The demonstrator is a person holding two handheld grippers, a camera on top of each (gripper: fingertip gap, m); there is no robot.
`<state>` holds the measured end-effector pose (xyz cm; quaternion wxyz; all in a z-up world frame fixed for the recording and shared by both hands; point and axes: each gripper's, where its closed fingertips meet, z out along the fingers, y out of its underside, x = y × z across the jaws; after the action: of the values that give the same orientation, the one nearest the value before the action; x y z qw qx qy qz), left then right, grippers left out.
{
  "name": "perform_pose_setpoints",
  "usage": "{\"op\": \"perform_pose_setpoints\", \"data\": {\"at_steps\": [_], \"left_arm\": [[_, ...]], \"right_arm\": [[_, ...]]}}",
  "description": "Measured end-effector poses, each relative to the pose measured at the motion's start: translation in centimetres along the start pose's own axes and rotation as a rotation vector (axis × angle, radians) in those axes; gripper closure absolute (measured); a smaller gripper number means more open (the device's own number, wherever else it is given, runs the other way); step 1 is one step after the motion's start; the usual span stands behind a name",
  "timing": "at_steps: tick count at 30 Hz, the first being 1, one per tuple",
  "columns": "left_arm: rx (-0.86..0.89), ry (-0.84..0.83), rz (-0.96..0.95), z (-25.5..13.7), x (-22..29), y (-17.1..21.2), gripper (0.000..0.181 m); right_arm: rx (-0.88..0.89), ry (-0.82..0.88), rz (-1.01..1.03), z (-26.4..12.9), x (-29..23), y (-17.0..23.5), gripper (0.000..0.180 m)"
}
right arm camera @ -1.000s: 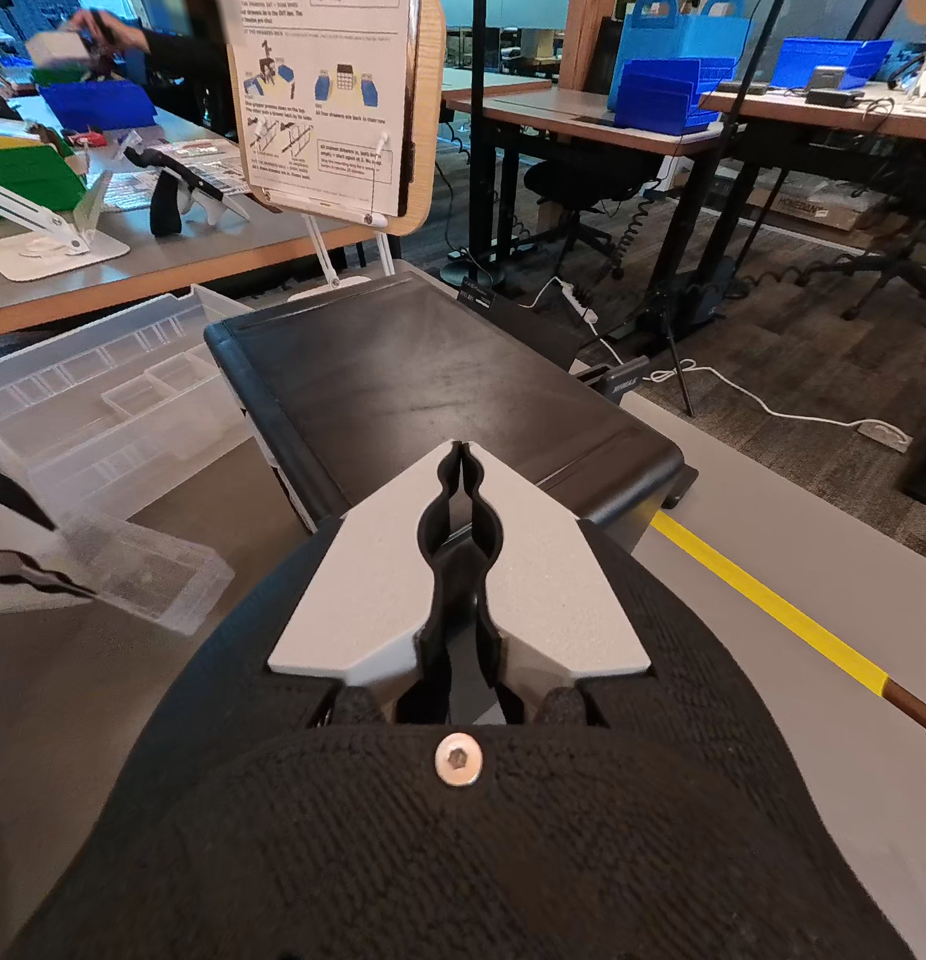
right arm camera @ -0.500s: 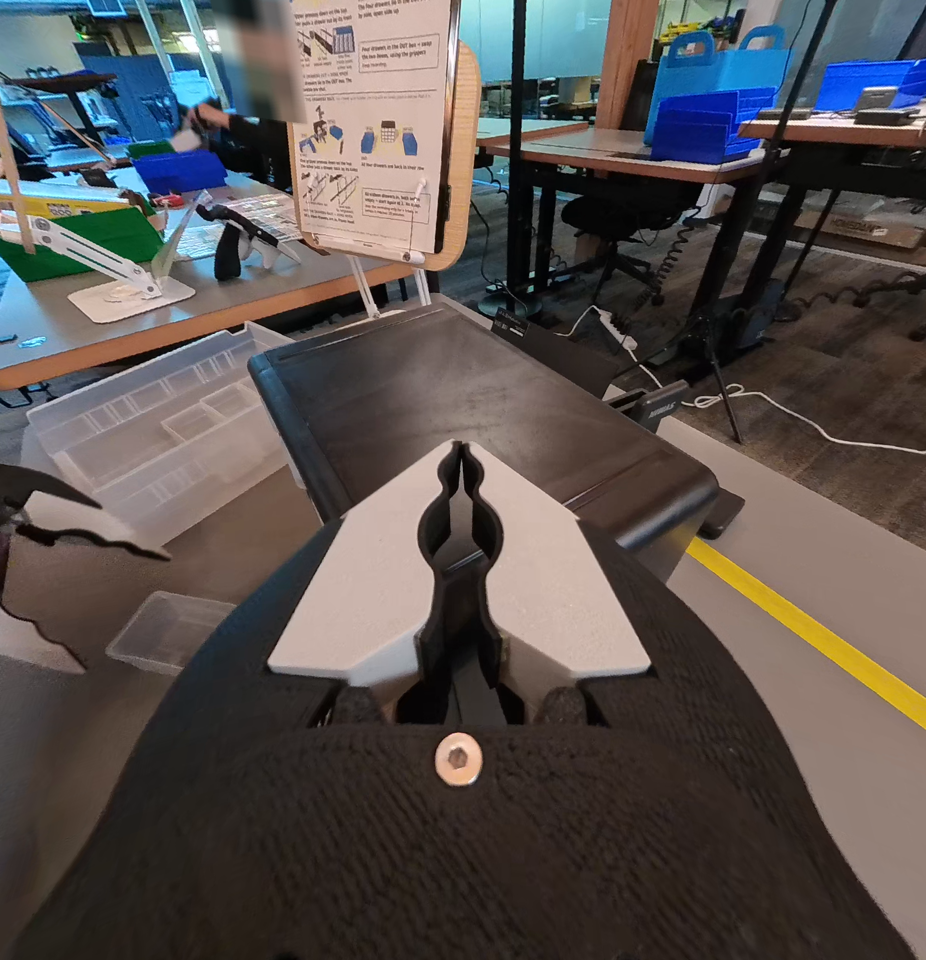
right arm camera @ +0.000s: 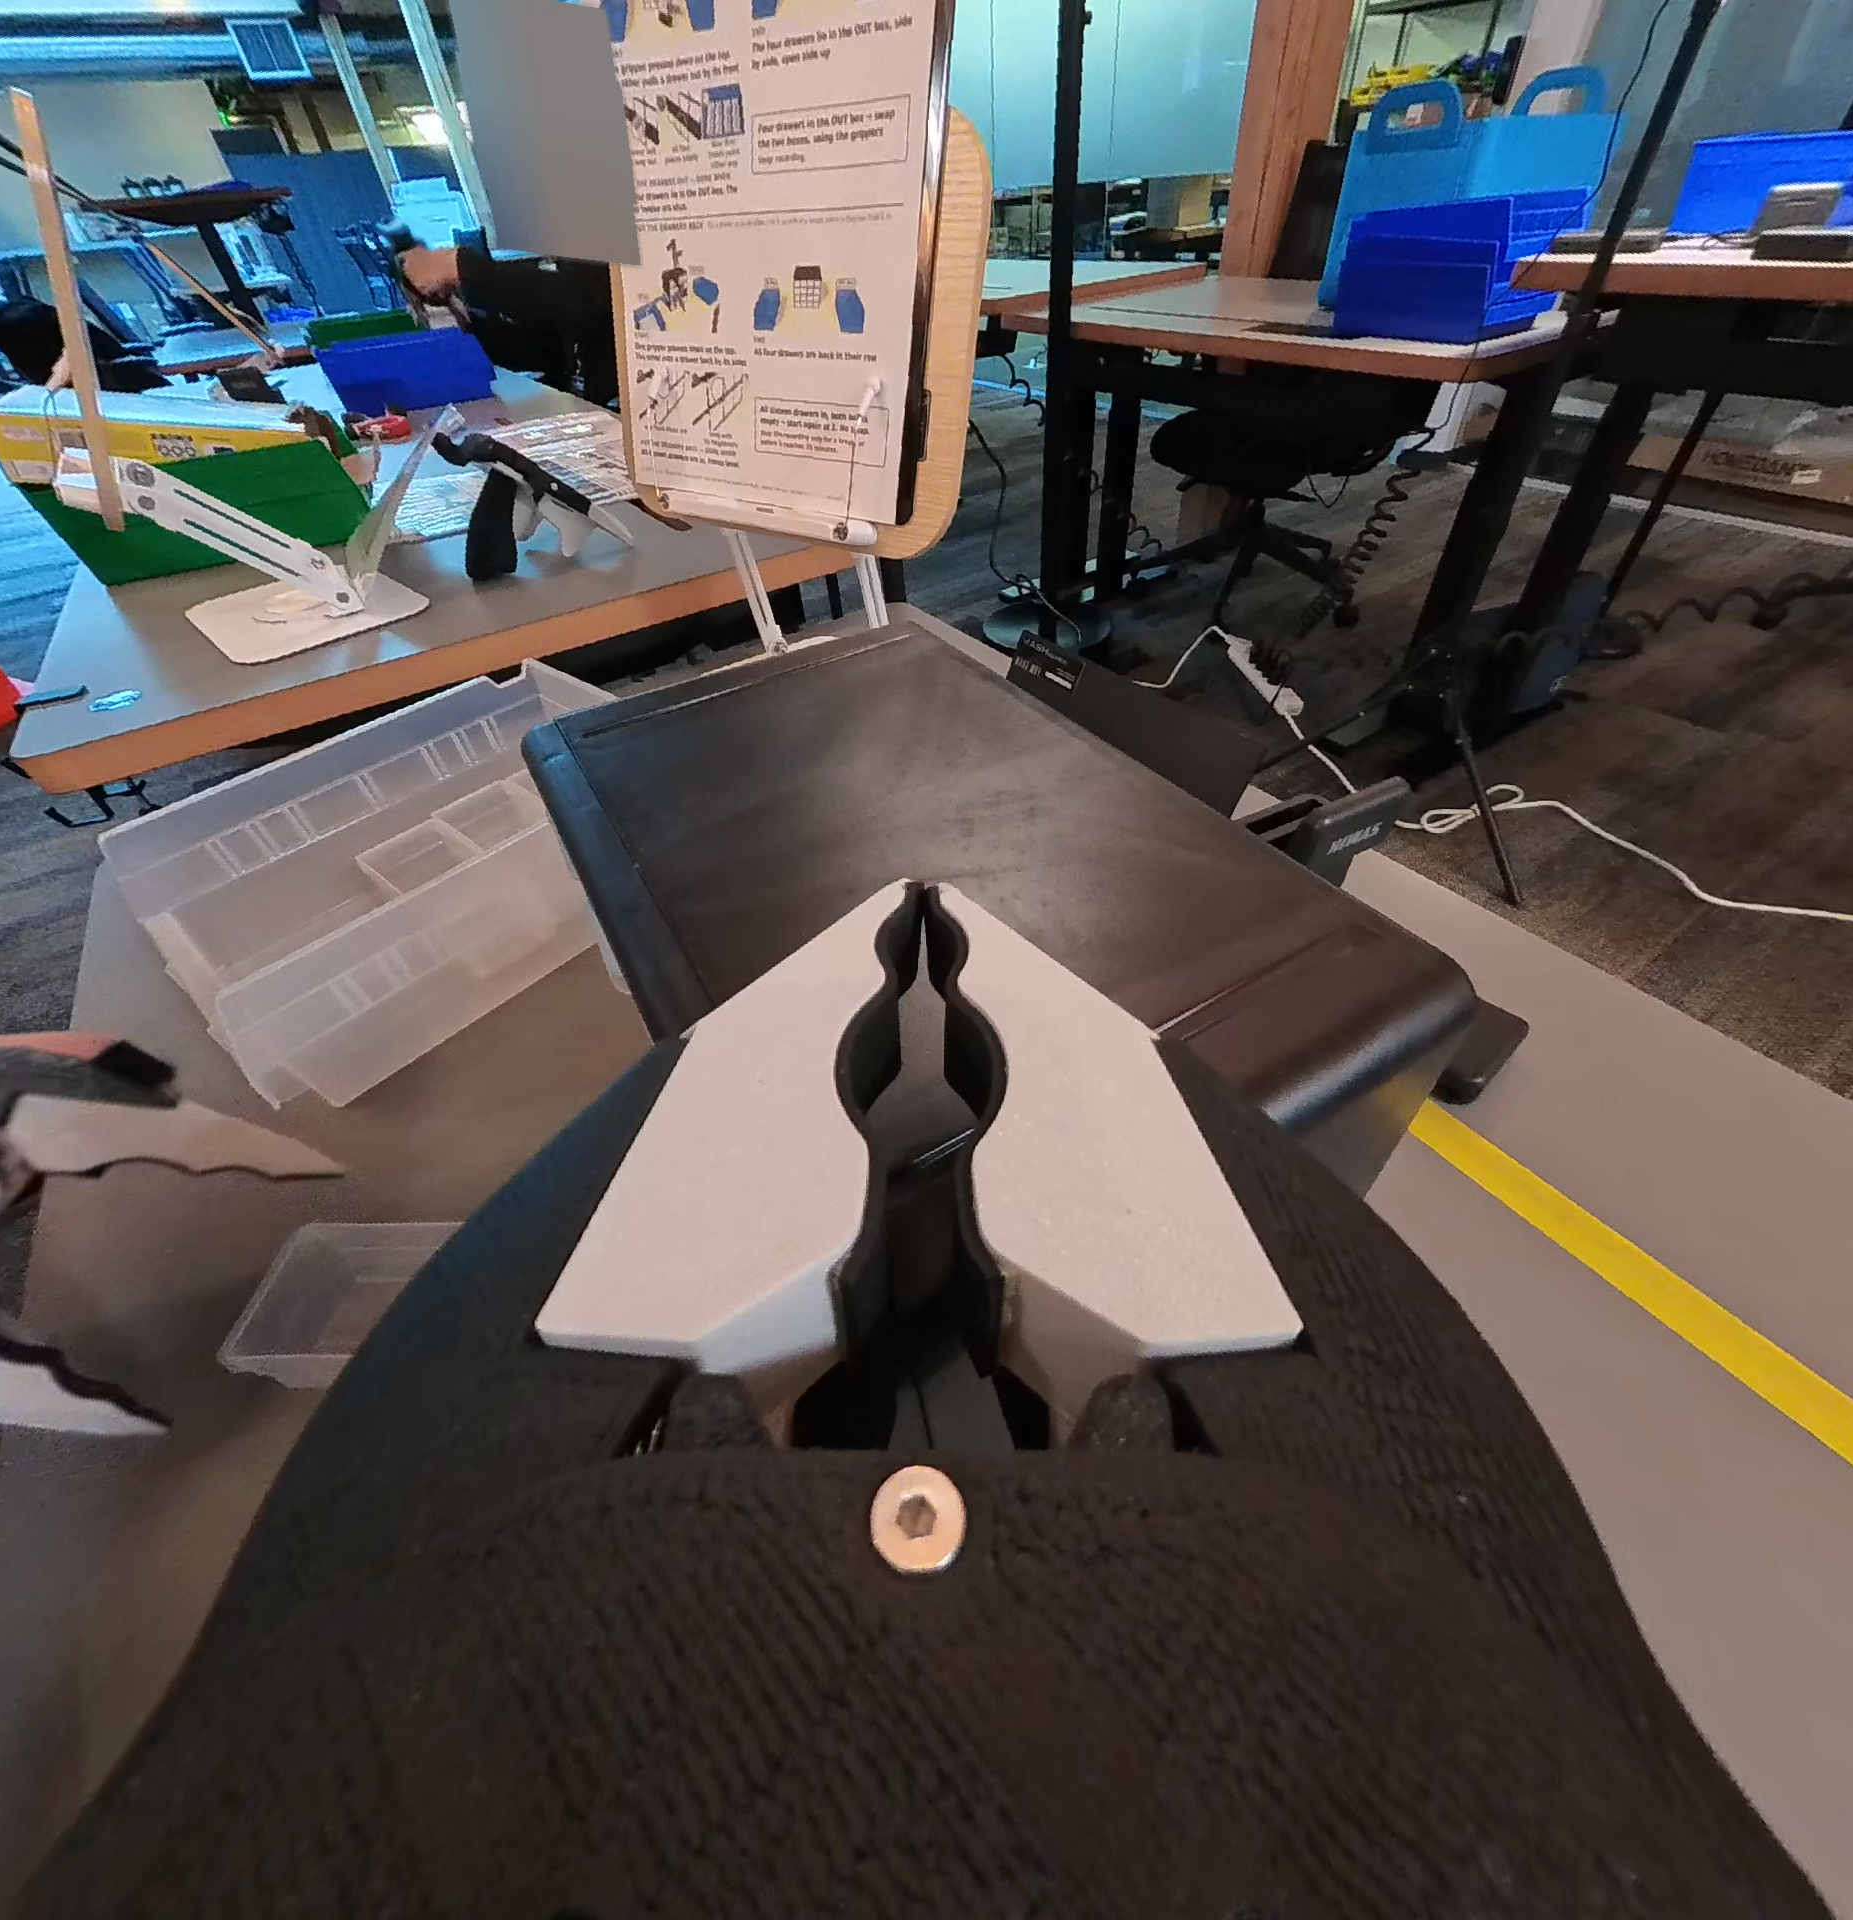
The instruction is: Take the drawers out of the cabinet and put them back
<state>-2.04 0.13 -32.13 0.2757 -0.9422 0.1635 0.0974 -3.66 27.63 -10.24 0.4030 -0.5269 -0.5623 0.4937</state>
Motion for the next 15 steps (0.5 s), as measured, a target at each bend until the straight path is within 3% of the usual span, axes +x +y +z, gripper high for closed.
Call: {"op": "perform_pose_setpoints", "data": {"at_steps": [1, 8, 10, 15], "left_arm": [[0.014, -0.039, 0.123, -0.2, 0.1, -0.3, 0.086], [0.006, -0.222, 0.837, 0.2, -1.0, 0.4, 0.110], [0.017, -0.179, 0.892, 0.4, -0.7, 0.3, 0.108], [0.024, -0.061, 0.959, 1.3, 0.3, 0.8, 0.140]], "right_arm": [[0.001, 0.001, 0.000, 0.0, 0.0, 0.0, 0.180], [0.005, 0.015, 0.008, 0.1, 0.3, -0.1, 0.180], [0.003, 0.019, 0.004, 0.1, 0.3, -0.1, 0.180], [0.009, 0.010, 0.008, 0.1, 0.3, -0.1, 0.180]]}}
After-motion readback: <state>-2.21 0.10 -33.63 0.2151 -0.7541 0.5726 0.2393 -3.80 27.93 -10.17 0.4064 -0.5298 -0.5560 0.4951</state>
